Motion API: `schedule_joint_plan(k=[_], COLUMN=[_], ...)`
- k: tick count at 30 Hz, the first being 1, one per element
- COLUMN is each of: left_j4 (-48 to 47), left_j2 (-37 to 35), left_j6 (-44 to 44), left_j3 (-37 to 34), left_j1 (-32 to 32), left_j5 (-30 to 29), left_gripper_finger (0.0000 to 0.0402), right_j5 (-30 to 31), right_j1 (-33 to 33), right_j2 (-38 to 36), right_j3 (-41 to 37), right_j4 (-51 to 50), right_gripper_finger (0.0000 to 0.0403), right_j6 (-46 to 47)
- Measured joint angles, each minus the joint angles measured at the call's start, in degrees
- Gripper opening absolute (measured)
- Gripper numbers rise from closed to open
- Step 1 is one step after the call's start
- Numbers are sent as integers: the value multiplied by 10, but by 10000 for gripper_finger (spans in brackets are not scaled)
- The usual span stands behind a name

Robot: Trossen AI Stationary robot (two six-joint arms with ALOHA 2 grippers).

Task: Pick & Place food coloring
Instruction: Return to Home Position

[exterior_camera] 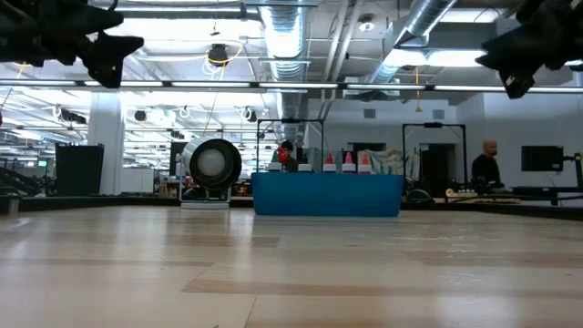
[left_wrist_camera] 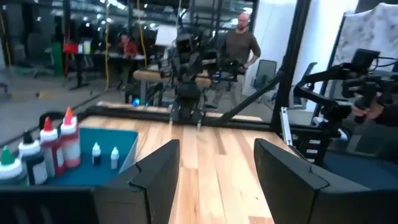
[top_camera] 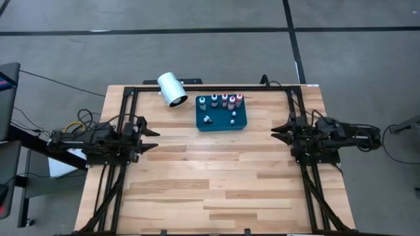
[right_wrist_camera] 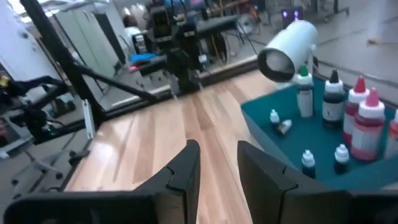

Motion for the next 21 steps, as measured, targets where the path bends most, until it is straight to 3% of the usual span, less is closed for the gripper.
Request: schedule_joint_plan(k=[5, 9, 13, 21], left_j4=[20, 105, 59, 59], left_j2=[0, 0, 2, -4], left_j6=[9, 4, -30, -34], left_j3=[-10, -73, -72, -73], left_j1=[0, 0, 0, 1], left_j5=[1, 1, -21, -49], left_gripper_finger=[198, 198, 198, 198], right_j5=[1, 1, 0, -4], right_j1=[11, 14, 14, 21], right_j2=[-2, -8, -19, -19], right_j3=[-2, -11, -33, -96], right_j4=[12, 31, 42, 116], right_gripper_finger=[95, 95, 95, 95], right_j6=[-23, -38, -27, -21])
